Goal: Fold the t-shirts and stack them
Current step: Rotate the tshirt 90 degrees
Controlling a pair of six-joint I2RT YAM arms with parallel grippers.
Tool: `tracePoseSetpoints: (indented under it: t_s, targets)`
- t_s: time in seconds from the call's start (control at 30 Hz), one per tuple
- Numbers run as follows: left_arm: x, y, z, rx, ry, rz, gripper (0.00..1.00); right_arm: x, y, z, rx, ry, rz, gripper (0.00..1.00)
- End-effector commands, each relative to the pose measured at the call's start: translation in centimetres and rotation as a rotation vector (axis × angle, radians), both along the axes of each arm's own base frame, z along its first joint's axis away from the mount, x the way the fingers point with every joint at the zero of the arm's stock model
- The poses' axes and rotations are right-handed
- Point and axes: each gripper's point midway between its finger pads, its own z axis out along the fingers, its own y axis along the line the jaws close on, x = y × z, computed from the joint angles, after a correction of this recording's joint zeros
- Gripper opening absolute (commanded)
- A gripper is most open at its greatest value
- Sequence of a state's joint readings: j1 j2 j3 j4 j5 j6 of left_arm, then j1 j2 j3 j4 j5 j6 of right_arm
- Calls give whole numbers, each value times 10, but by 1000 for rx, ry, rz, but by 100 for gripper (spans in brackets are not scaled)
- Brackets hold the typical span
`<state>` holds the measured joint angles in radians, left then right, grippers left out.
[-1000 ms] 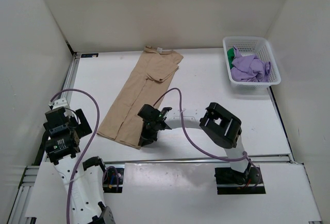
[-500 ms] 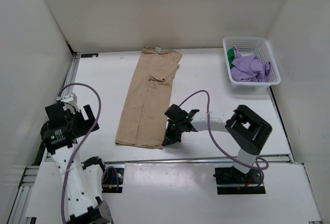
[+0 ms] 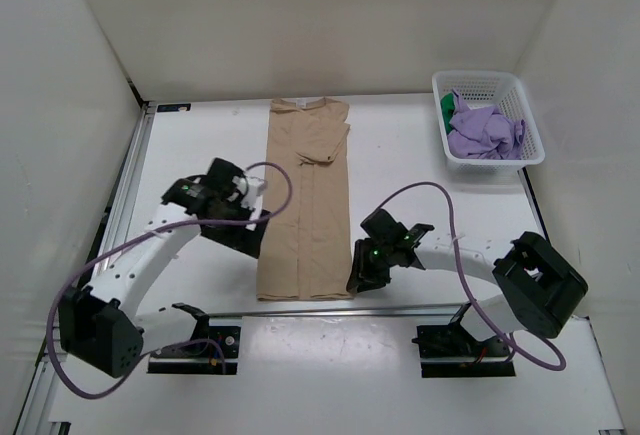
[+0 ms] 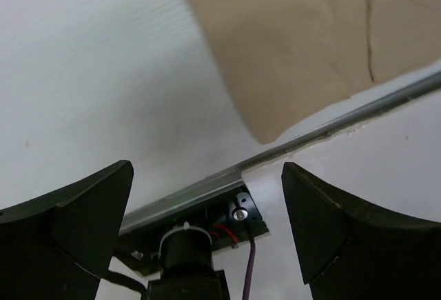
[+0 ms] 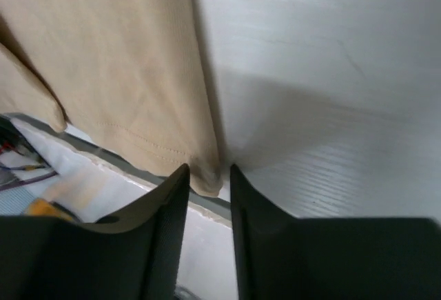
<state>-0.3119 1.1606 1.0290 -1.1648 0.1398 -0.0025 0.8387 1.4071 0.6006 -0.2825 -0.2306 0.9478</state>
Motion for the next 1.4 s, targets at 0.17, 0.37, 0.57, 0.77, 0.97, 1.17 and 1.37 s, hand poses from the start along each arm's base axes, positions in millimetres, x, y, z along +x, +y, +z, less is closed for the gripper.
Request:
tracePoseSetpoints:
  t_s: [0.17,0.37,0.57,0.77,0.97,1.17,1.37]
  targets:
    - [23,-73,-6,-131,-231,-241,100,0,-16,6,-67,-78,179,44]
    - [1,-78,-58,-250,21,-221,93,3,-13,7,-55,-92,178,44]
    - [-51,-54,-110,-210,231,-181,88,9,-6,14,-38,-103,168,44]
    - [-60,-55,-121,-219,290,-179,88,8,1,15,-36,-99,146,44]
    - [-56,-67,-127,-266,338,-187,71,2,5,13,-29,-91,172,45]
    - [-74,-54,-134,-212,401,-167,50,-1,5,11,-36,-84,182,48]
    - [-84,-46,-140,-179,430,-157,43,-5,6,5,-37,-71,195,46]
